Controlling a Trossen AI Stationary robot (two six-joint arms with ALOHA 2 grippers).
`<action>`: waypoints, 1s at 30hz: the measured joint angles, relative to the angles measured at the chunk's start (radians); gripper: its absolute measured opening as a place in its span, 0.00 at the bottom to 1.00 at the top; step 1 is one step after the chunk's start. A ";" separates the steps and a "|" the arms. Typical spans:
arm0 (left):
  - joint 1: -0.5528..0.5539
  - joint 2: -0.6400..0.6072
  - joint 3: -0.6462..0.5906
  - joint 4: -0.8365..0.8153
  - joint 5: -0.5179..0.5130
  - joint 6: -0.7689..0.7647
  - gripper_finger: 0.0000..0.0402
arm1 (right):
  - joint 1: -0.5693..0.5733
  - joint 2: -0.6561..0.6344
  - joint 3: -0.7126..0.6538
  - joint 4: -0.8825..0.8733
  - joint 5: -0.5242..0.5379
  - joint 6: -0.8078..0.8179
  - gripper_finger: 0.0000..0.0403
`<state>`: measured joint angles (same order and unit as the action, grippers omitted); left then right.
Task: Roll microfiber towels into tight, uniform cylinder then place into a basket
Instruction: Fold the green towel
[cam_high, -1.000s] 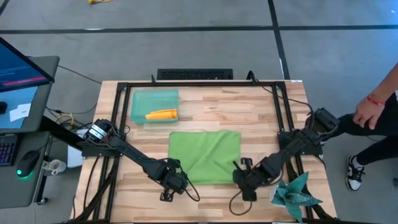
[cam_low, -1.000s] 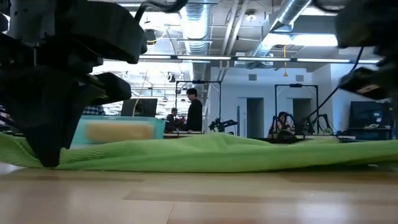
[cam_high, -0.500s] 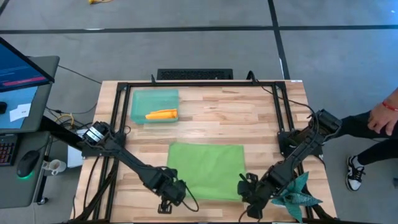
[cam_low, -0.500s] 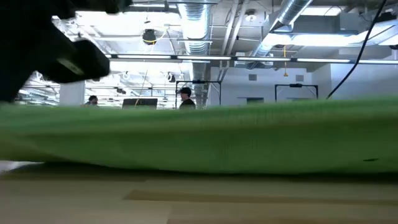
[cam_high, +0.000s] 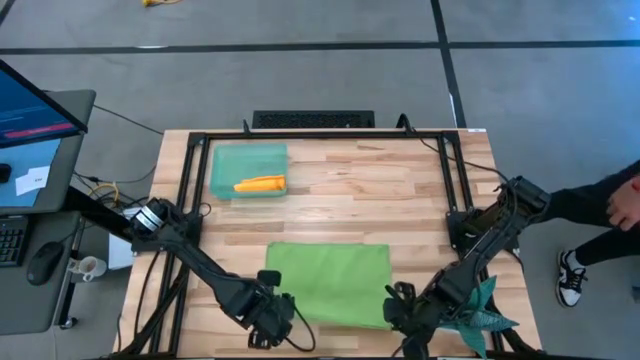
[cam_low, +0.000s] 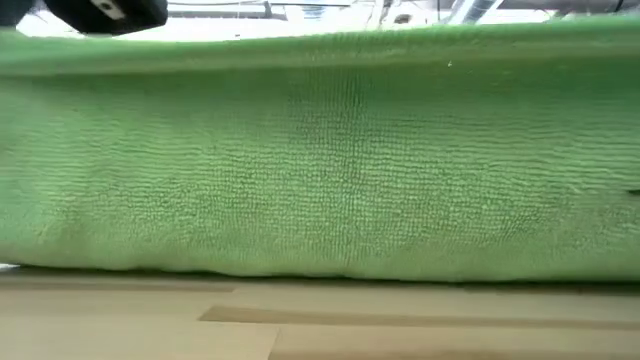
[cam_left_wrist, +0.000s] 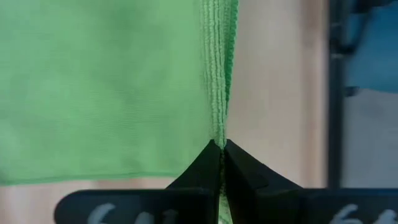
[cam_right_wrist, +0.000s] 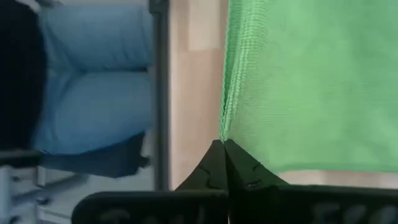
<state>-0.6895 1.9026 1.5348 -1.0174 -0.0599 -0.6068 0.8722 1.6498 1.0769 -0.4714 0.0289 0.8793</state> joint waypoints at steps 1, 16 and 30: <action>0.003 0.000 0.001 -0.017 -0.027 0.016 0.00 | -0.007 0.000 0.012 -0.031 0.000 -0.025 0.01; 0.128 0.000 -0.002 -0.208 -0.338 -0.024 0.00 | -0.244 -0.001 0.031 -0.383 0.098 -0.095 0.01; 0.217 0.002 -0.122 -0.172 -0.368 -0.070 0.00 | -0.325 0.008 0.030 -0.390 0.152 -0.091 0.01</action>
<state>-0.4728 1.9041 1.4132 -1.1896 -0.4274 -0.6765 0.5472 1.6577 1.1073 -0.8611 0.1805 0.7887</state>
